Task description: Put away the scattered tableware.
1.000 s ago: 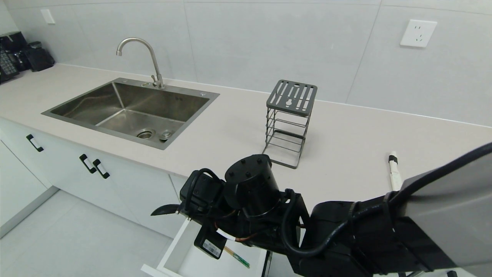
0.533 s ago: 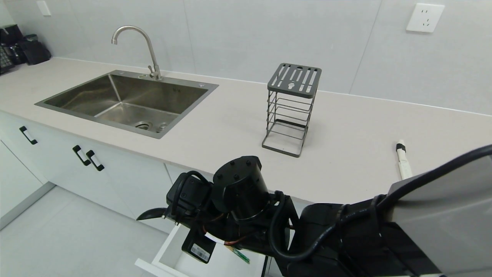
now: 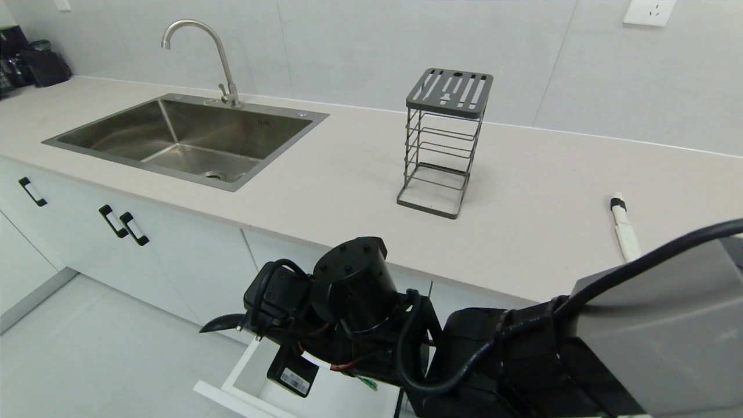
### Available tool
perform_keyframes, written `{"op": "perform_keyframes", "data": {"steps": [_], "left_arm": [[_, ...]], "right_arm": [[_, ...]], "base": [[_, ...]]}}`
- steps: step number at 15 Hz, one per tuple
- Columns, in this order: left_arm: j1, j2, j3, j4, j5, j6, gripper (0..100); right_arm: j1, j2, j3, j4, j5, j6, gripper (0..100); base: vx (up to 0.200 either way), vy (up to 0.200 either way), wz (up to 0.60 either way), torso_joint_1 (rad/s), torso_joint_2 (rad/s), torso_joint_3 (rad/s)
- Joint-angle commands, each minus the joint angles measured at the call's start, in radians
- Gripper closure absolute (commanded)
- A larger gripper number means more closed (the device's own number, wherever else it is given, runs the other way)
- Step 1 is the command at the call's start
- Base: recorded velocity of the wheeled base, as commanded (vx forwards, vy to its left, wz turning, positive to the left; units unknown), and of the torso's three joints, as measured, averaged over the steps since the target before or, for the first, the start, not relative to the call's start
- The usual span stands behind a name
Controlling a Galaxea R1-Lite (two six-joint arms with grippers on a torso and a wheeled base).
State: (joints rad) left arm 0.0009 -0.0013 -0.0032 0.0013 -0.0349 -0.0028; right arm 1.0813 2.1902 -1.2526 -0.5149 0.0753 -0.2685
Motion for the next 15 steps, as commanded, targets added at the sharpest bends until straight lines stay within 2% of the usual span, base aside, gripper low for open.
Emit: {"op": "perform_keyframes", "data": {"steps": [1,6,15], "left_arm": [[0.001,0.001,0.0,0.0,0.0,0.0,0],[0.001,0.001,0.0,0.0,0.0,0.0,0],[0.001,0.001,0.0,0.0,0.0,0.0,0]], "right_arm": [[-0.001,0.005,-0.007,-0.001,0.0,-0.001,100],[-0.001,0.013,-0.021,-0.001,0.0,-0.001,100],[-0.001,0.039,-0.051,0.001,0.017,-0.003,100]], "base": [[0.0,0.0,0.0,-0.246,0.48,0.217],[0.0,0.0,0.0,-0.182,0.34,0.161],[0.0,0.0,0.0,-0.127,0.25,0.114]]}}
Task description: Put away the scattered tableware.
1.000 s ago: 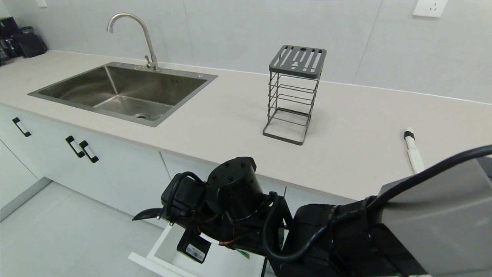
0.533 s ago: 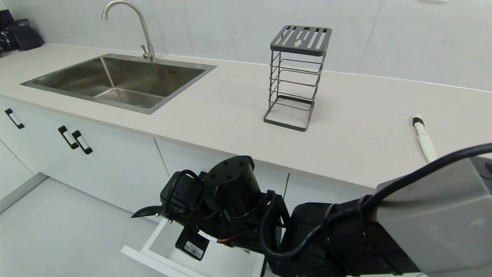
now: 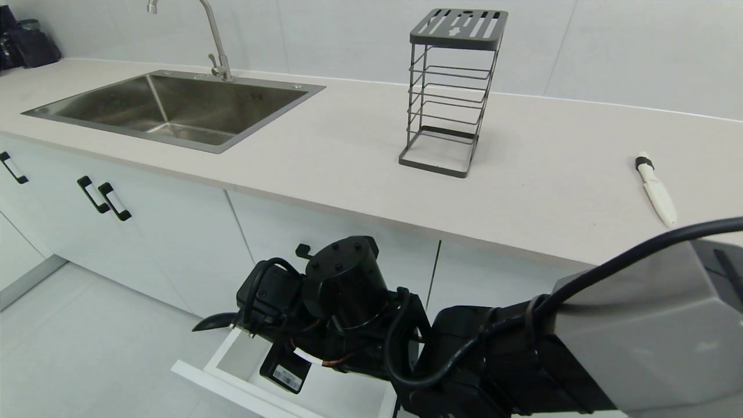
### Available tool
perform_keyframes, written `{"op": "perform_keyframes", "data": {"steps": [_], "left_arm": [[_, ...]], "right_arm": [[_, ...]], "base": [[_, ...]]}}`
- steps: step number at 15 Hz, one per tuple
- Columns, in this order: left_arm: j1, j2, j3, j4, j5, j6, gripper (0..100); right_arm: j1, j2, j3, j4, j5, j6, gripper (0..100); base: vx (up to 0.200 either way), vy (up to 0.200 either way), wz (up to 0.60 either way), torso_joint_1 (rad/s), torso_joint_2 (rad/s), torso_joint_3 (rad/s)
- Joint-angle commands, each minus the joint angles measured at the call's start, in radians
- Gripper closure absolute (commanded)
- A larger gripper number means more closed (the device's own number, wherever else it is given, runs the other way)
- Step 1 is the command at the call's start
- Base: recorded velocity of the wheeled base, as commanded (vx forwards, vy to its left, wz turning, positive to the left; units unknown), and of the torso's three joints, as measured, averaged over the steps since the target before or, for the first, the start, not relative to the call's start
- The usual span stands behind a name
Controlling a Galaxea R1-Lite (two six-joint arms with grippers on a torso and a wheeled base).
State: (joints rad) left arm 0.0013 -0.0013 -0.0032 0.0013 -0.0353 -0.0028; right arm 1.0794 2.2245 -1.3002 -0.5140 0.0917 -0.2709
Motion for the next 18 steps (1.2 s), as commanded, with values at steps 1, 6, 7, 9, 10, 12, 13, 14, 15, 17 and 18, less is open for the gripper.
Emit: {"op": "perform_keyframes", "data": {"steps": [1,6,7,9,10,12,13,14,15,17,18], "left_arm": [[0.0,0.001,0.0,0.0,0.0,0.0,0],[0.0,0.001,0.0,0.0,0.0,0.0,0],[0.0,0.001,0.0,0.0,0.0,0.0,0],[0.0,0.001,0.0,0.0,0.0,0.0,0],[0.0,0.001,0.0,0.0,0.0,0.0,0],[0.0,0.001,0.0,0.0,0.002,0.0,0],[0.0,0.001,0.0,0.0,0.0,0.0,0],[0.0,0.001,0.0,0.0,0.0,0.0,0],[0.0,0.001,0.0,0.0,0.0,0.0,0],[0.0,0.001,0.0,0.0,0.0,0.0,0],[0.0,0.001,0.0,0.0,0.0,0.0,0]], "right_arm": [[0.001,0.006,-0.004,0.0,0.0,-0.001,100],[0.008,0.03,-0.031,-0.001,0.031,-0.001,100],[0.008,0.035,-0.036,-0.001,0.033,0.001,100],[0.007,0.037,-0.039,0.0,0.034,-0.001,100],[0.007,0.037,-0.039,0.0,0.034,-0.001,100],[0.007,0.037,-0.039,0.0,0.033,-0.001,100],[0.007,0.038,-0.039,0.0,0.034,-0.001,100],[0.007,0.038,-0.039,0.0,0.034,-0.001,100],[0.007,0.038,-0.039,0.0,0.034,-0.001,100],[0.007,0.04,-0.04,0.003,0.033,-0.001,100],[0.007,0.043,-0.047,0.003,0.033,-0.001,100]], "base": [[0.0,0.0,0.0,-0.222,0.4,0.188],[0.0,0.0,0.0,-0.128,0.21,0.086],[0.0,0.0,0.0,-0.178,0.22,0.119],[0.0,0.0,0.0,-0.076,0.13,0.061],[0.0,0.0,0.0,-0.032,0.11,0.036],[0.0,0.0,0.0,-0.144,0.17,0.073],[0.0,0.0,0.0,-0.217,0.27,0.124],[0.0,0.0,0.0,-0.237,0.27,0.129],[0.0,0.0,0.0,-0.242,0.29,0.129],[0.0,0.0,0.0,-0.141,0.27,0.105],[0.0,0.0,0.0,-0.051,0.28,0.046]]}}
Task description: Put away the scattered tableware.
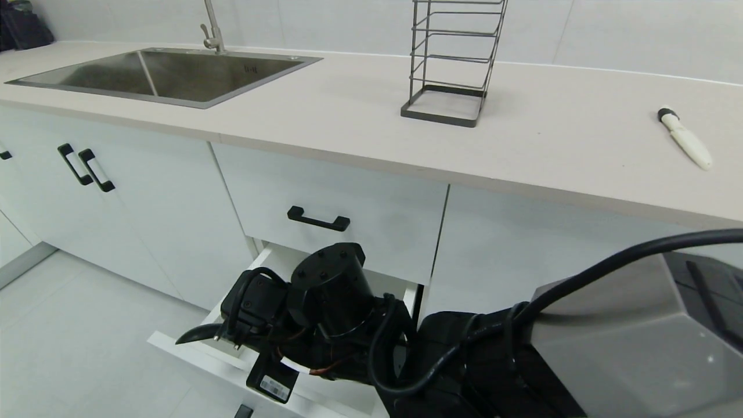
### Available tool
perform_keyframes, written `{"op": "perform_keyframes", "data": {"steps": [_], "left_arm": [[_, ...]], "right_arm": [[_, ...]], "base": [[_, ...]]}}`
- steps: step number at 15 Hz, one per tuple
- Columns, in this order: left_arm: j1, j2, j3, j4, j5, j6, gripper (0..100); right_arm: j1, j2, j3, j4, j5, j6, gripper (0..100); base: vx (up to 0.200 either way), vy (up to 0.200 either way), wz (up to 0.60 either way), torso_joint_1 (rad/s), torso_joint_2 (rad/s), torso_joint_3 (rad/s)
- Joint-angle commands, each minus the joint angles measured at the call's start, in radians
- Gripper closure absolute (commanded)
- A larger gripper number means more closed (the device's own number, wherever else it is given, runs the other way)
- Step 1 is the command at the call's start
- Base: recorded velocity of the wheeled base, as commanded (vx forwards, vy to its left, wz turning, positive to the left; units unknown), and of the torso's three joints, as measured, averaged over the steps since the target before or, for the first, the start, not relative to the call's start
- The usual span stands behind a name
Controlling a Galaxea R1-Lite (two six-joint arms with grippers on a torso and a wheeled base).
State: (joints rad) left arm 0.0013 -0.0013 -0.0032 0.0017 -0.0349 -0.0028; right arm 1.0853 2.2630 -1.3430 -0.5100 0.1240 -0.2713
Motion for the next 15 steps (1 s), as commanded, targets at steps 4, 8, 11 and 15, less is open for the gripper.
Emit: {"op": "perform_keyframes", "data": {"steps": [4,8,11,15], "left_arm": [[0.0,0.001,0.0,0.0,0.0,0.0,0],[0.0,0.001,0.0,0.0,0.0,0.0,0],[0.0,0.001,0.0,0.0,0.0,0.0,0],[0.0,0.001,0.0,0.0,0.0,0.0,0]], "right_arm": [[0.001,0.009,-0.016,0.001,0.0,0.003,100],[-0.008,0.007,-0.015,0.102,0.0,-0.013,100],[-0.035,0.012,-0.056,0.182,-0.061,-0.017,100],[-0.073,0.086,-0.234,0.28,-0.276,-0.019,100]], "base": [[0.0,0.0,0.0,-0.011,0.14,0.031],[0.0,0.0,0.0,0.0,0.0,0.0],[0.0,0.0,0.0,0.0,0.0,0.0],[0.0,0.0,0.0,0.0,0.0,0.0]]}}
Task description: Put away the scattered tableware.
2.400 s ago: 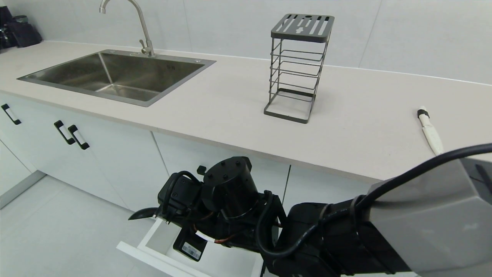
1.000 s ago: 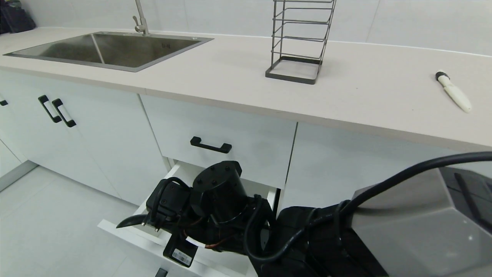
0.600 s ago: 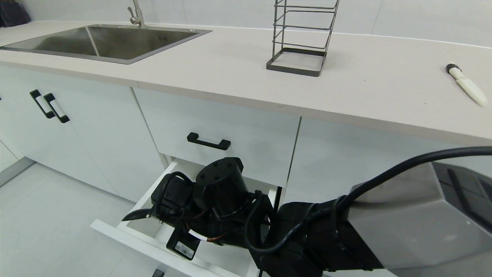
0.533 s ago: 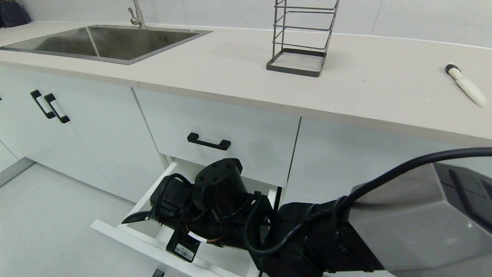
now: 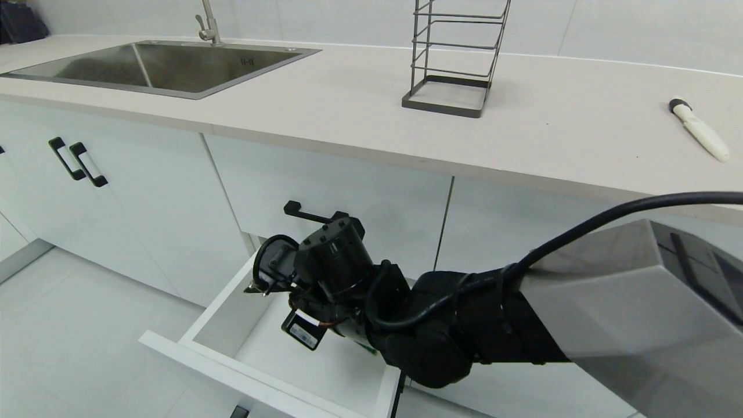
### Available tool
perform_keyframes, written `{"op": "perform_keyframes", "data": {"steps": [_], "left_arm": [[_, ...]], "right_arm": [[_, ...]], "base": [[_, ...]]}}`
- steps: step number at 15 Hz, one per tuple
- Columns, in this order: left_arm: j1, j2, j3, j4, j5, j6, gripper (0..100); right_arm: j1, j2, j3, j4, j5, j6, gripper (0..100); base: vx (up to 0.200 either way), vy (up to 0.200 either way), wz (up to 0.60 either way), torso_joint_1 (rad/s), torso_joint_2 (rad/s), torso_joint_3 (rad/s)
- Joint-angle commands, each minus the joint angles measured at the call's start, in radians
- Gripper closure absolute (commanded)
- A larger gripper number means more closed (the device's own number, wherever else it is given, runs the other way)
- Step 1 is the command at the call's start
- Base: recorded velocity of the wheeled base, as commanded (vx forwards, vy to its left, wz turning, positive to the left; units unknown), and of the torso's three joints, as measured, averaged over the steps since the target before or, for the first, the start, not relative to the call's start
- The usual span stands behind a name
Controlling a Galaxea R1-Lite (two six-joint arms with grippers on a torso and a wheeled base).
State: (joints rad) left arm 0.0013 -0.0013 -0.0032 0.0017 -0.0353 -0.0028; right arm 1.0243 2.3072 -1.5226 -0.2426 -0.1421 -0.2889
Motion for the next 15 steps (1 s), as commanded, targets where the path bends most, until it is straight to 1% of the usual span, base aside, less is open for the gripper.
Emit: {"op": "perform_keyframes", "data": {"steps": [1,3,5,8,9,15], "left_arm": [[0.0,0.001,0.0,0.0,0.0,0.0,0],[0.0,0.001,0.0,0.0,0.0,0.0,0],[0.0,0.001,0.0,0.0,0.0,0.0,0],[0.0,0.001,0.0,0.0,0.0,0.0,0],[0.0,0.001,0.0,0.0,0.0,0.0,0],[0.0,0.001,0.0,0.0,0.0,0.0,0]], "right_arm": [[-0.012,0.063,-0.096,0.017,-0.014,0.002,100],[-0.01,0.12,-0.163,0.016,-0.025,0.007,100],[0.0,0.136,-0.185,0.042,-0.028,0.008,100],[0.008,0.182,-0.271,0.118,-0.036,0.008,100],[0.008,0.201,-0.303,0.151,-0.059,0.01,100],[-0.001,0.262,-0.301,0.157,-0.085,0.011,100]], "base": [[0.0,0.0,0.0,0.0,0.0,0.0],[0.0,0.0,0.0,0.0,0.0,0.0],[0.0,0.0,0.0,0.0,0.0,0.0],[0.0,0.0,0.0,0.0,0.0,0.0],[0.0,0.0,0.0,0.0,0.0,0.0],[0.0,0.0,0.0,0.0,0.0,0.0]]}}
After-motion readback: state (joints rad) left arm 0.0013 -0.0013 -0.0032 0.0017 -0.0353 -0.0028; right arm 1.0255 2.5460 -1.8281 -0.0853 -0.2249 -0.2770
